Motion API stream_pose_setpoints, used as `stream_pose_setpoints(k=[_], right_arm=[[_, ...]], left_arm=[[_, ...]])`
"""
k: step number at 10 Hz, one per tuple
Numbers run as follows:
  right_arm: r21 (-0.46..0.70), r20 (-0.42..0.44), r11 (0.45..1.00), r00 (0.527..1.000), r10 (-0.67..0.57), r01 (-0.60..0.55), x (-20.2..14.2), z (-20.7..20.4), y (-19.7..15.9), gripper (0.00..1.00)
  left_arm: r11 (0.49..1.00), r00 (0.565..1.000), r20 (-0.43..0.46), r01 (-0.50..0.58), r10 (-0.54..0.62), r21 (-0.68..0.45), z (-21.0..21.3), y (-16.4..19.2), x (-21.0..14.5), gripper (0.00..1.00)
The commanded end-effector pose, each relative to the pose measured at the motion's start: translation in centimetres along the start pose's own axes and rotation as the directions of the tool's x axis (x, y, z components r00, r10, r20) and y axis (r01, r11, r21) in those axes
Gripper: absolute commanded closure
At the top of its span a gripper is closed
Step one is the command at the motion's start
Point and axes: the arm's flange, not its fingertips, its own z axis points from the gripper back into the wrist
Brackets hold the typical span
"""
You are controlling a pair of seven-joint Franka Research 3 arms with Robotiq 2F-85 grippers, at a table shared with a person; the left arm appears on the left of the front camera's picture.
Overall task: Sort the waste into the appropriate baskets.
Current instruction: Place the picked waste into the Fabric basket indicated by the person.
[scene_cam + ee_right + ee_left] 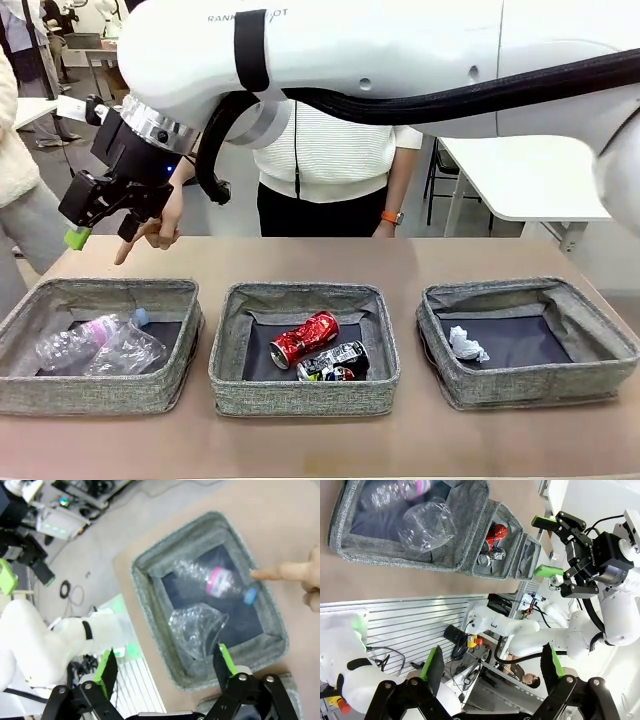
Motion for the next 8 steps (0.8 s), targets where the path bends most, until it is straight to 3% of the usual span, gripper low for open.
stream_pose_setpoints(k=[1, 3, 5, 6, 7, 8], right_arm=[[0.055, -0.003, 0.998, 1.000, 0.021, -0.021, -1.1, 0.3, -0.1, 0.00], [0.064, -0.011, 0.998, 1.000, 0.009, -0.009, -1.2, 0.7, -0.2, 0.00], [0.109, -0.050, 0.992, 0.997, -0.055, 0.060, -2.5, 3.6, -1.1, 0.00], [0.119, -0.036, 0.983, 0.990, -0.138, 0.141, -4.9, 7.3, -2.5, 0.00], [0.221, 0.015, 0.954, 0.978, -0.210, 0.202, -8.7, 12.2, -4.1, 0.00], [0.375, 0.059, 0.910, 0.975, -0.215, 0.178, -12.7, 16.0, -5.7, 0.00]], left_arm=[[1.000, 1.000, 0.011, -0.001, 0.001, -0.012, 0.0, 0.1, -0.1, 0.00], [1.000, 1.000, 0.011, -0.001, 0.001, -0.012, 0.0, 0.1, -0.1, 0.00], [1.000, 1.000, 0.011, -0.001, 0.001, -0.012, 0.0, 0.1, -0.1, 0.00], [1.000, 1.000, 0.011, -0.001, 0.001, -0.012, 0.0, 0.1, -0.1, 0.00], [1.000, 1.000, 0.011, -0.001, 0.001, -0.012, 0.0, 0.1, -0.1, 0.00], [1.000, 1.000, 0.011, -0.001, 0.001, -0.012, 0.0, 0.1, -0.1, 0.00]])
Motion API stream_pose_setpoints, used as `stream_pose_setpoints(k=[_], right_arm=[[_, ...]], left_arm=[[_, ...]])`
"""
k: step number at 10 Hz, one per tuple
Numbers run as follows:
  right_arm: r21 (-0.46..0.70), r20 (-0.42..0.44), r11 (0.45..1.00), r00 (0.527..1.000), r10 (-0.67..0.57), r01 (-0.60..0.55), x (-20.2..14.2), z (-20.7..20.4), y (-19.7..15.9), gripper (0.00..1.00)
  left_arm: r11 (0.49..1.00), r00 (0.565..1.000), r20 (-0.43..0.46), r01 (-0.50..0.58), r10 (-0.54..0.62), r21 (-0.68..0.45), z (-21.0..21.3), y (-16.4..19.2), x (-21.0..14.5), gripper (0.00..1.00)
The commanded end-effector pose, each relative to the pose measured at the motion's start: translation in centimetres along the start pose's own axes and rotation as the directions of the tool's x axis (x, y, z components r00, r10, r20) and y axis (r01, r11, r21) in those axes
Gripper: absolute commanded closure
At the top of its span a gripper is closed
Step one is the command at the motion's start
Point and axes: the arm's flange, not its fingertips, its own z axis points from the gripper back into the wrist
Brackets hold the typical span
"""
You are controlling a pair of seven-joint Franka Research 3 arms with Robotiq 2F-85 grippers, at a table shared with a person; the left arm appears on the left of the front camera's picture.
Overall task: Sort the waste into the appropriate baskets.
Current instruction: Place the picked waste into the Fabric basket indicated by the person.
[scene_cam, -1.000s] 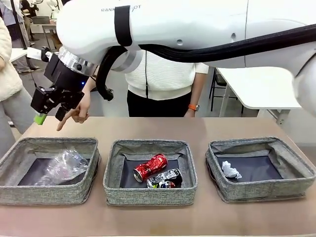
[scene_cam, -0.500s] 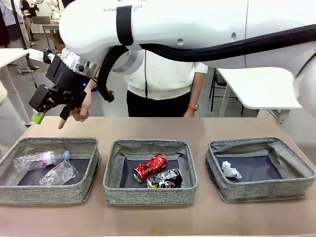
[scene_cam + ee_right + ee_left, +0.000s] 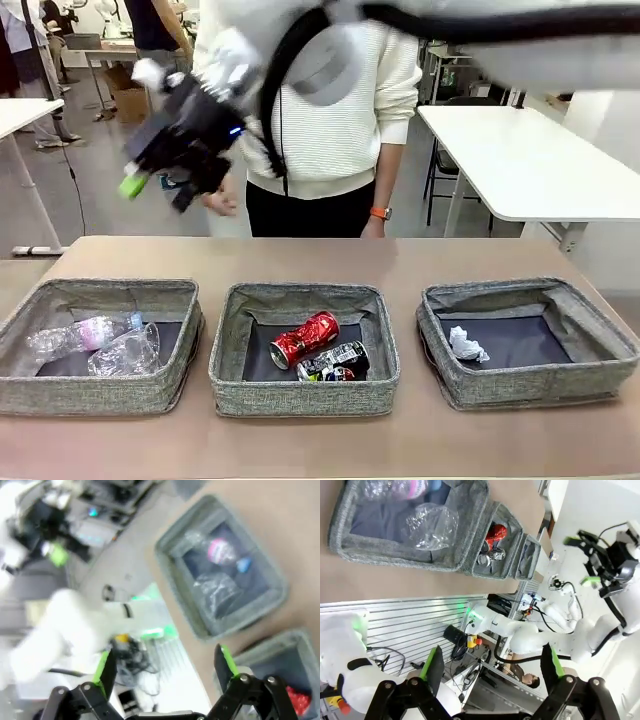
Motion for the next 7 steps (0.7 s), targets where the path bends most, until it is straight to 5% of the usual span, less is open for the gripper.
stream_pose_setpoints(k=[1, 3, 4, 6, 7], right_arm=[[0.196, 0.025, 0.975, 0.993, -0.116, 0.109, -10.8, 8.1, -3.2, 0.00], [0.191, 0.145, 0.935, 0.933, -0.328, 0.299, -16.6, 10.6, -4.4, 0.00], [0.187, 0.070, 0.976, 0.989, -0.129, 0.114, -6.8, 9.1, -3.4, 0.00], [0.187, 0.070, 0.976, 0.989, -0.129, 0.114, -6.8, 9.1, -3.4, 0.00], [0.220, 0.112, 0.960, 0.973, -0.200, 0.172, -11.2, 11.9, -4.0, 0.00]], left_arm=[[1.000, 1.000, 0.009, -0.001, 0.001, -0.010, -0.1, 0.1, -0.1, 0.00], [1.000, 1.000, 0.009, -0.001, 0.001, -0.010, -0.1, 0.1, -0.1, 0.00], [1.000, 1.000, 0.009, -0.001, 0.001, -0.010, -0.1, 0.1, -0.1, 0.00], [1.000, 1.000, 0.009, -0.001, 0.001, -0.010, -0.1, 0.1, -0.1, 0.00], [1.000, 1.000, 0.002, 0.000, 0.000, -0.001, 0.0, 0.0, 0.0, 0.00]])
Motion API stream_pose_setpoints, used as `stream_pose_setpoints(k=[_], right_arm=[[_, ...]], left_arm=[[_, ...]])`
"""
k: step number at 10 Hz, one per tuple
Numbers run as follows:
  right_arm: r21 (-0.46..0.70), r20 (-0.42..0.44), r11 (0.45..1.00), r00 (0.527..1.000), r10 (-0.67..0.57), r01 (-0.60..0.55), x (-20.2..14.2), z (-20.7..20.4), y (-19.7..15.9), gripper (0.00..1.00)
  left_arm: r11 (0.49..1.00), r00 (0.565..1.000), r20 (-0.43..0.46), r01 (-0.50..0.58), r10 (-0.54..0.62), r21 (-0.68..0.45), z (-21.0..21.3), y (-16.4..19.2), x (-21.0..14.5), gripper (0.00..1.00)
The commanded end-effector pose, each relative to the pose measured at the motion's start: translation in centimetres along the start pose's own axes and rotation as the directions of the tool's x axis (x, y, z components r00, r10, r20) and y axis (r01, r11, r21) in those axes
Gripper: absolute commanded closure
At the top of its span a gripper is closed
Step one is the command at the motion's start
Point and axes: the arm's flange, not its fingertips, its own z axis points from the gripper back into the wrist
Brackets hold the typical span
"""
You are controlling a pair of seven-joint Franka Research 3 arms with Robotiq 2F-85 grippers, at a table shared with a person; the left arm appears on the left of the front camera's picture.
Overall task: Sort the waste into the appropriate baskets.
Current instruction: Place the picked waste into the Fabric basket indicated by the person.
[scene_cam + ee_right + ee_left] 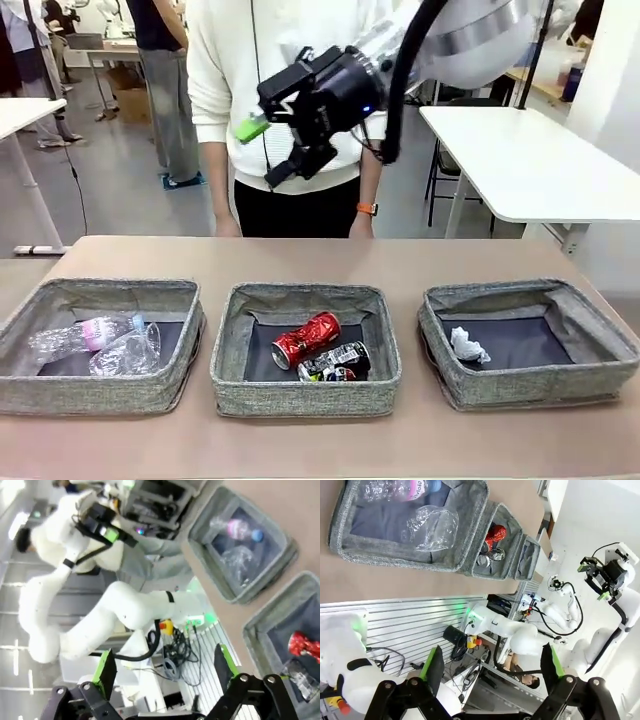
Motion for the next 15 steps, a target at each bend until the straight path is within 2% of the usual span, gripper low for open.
stream_pose_setpoints(k=[1, 2, 3, 4, 5, 6, 7, 8, 9, 11, 12, 13, 14, 15], right_arm=[[0.033, 0.086, 0.998, 0.994, -0.062, 0.060, 0.0, 3.9, -1.2, 0.00], [0.179, 0.142, 0.983, 0.987, -0.075, 0.049, -0.7, 6.7, -1.8, 0.00], [0.228, 0.202, 0.968, 0.968, -0.151, 0.104, -3.6, 11.0, -3.3, 0.00], [0.325, 0.170, 0.932, 0.960, -0.222, 0.159, -7.0, 14.2, -5.0, 0.00], [0.365, 0.177, 0.907, 0.941, -0.288, 0.209, -10.7, 17.1, -7.1, 0.00], [0.441, 0.223, 0.879, 0.927, -0.301, 0.179, -14.5, 20.0, -9.1, 0.00], [0.485, 0.273, 0.854, 0.895, -0.352, 0.188, -18.9, 22.7, -11.0, 0.00], [0.496, 0.277, 0.849, 0.893, -0.354, 0.183, -22.8, 24.5, -12.2, 0.00], [0.478, 0.298, 0.851, 0.871, -0.391, 0.219, -26.3, 25.9, -12.7, 0.00], [0.449, 0.413, 0.845, 0.772, -0.484, 0.290, -33.8, 28.7, -12.6, 0.00], [0.445, 0.439, 0.833, 0.731, -0.523, 0.328, -36.7, 28.8, -12.7, 0.00], [0.412, 0.466, 0.831, 0.697, -0.545, 0.374, -37.0, 27.6, -13.5, 0.00], [0.365, 0.478, 0.825, 0.673, -0.564, 0.433, -34.6, 24.8, -15.0, 0.00], [0.434, 0.445, 0.842, 0.737, -0.509, 0.320, -37.5, 29.5, -13.8, 0.00]], left_arm=[[0.995, 0.998, -0.006, 0.065, -0.066, -0.075, -1.0, -1.2, -0.1, 0.00], [0.978, 0.991, -0.062, 0.105, -0.118, -0.182, -2.4, -2.3, 0.2, 0.00], [0.930, 0.970, -0.136, 0.148, -0.203, -0.335, -4.2, -4.0, 0.4, 0.00], [0.888, 0.946, -0.193, 0.155, -0.259, -0.432, -5.9, -5.5, 0.5, 0.00], [0.877, 0.937, -0.206, 0.163, -0.281, -0.452, -7.7, -6.7, 0.6, 0.00], [0.882, 0.930, -0.228, 0.164, -0.287, -0.441, -9.4, -7.8, 0.6, 0.00], [0.886, 0.948, -0.172, 0.173, -0.268, -0.429, -10.4, -8.2, 0.6, 0.00], [0.884, 0.958, -0.105, 0.200, -0.267, -0.422, -10.9, -8.2, 0.7, 0.00], [0.881, 0.955, -0.095, 0.217, -0.281, -0.421, -11.0, -8.1, 0.8, 0.00], [0.880, 0.953, -0.098, 0.221, -0.286, -0.421, -10.8, -7.7, 1.2, 0.00], [0.880, 0.956, -0.100, 0.208, -0.275, -0.428, -10.5, -7.2, 1.5, 0.00], [0.872, 0.963, -0.099, 0.181, -0.251, -0.456, -10.2, -6.8, 1.8, 0.00], [0.887, 0.969, -0.099, 0.162, -0.225, -0.433, -10.2, -6.3, 2.2, 0.00], [0.886, 0.961, -0.103, 0.193, -0.258, -0.421, -9.1, -8.6, 3.2, 0.00]])
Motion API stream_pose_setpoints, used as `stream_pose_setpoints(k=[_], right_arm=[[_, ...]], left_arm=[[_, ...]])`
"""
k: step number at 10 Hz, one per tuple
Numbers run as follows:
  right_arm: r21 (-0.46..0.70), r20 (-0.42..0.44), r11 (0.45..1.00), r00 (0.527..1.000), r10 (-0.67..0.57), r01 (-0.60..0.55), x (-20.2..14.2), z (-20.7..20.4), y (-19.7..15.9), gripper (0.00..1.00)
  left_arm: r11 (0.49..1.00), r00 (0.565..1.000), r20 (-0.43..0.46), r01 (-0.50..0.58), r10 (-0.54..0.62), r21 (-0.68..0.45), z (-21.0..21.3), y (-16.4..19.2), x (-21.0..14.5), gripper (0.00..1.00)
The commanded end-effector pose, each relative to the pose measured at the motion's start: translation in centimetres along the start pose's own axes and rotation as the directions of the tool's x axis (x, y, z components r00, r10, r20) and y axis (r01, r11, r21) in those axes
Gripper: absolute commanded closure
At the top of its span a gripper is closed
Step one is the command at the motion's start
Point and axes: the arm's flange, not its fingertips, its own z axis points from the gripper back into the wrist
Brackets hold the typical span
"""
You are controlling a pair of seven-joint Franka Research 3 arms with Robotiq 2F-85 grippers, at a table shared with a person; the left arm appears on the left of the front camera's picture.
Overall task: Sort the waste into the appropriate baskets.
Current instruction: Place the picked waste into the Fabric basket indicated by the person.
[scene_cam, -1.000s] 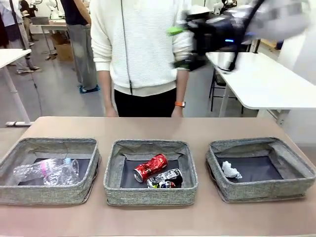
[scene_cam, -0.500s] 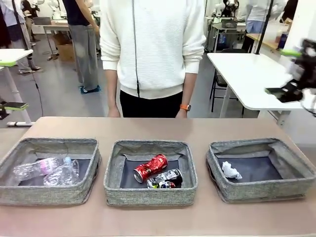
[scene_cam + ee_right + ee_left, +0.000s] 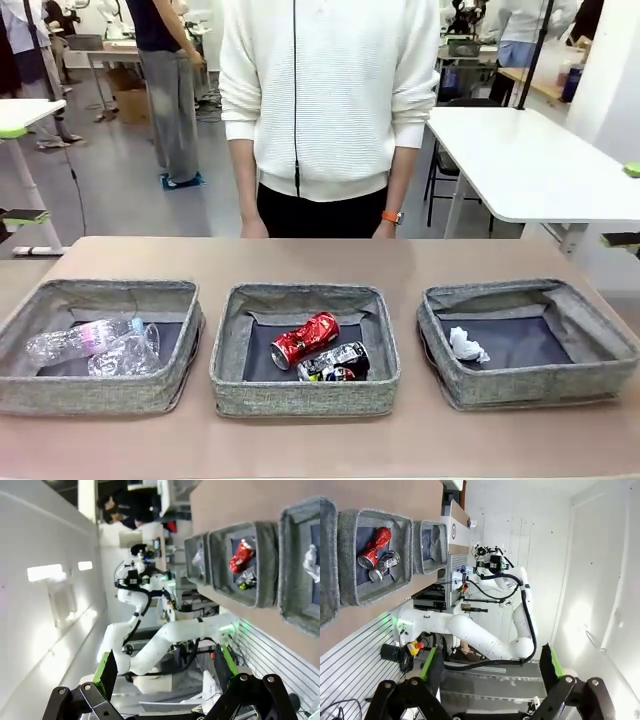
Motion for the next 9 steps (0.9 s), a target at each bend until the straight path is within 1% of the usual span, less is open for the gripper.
stream_pose_setpoints(k=[1, 9], right_arm=[[0.060, -0.041, 0.998, 0.999, 0.020, -0.017, 0.30, 1.36, 1.49, 0.00], [0.060, -0.041, 0.998, 0.999, 0.020, -0.017, 0.30, 1.36, 1.49, 0.00]], left_arm=[[1.000, 1.000, -0.008, 0.020, -0.020, 0.008, -0.41, -0.62, -0.38, 0.00], [1.000, 1.000, -0.008, 0.020, -0.020, 0.008, -0.41, -0.62, -0.38, 0.00]])
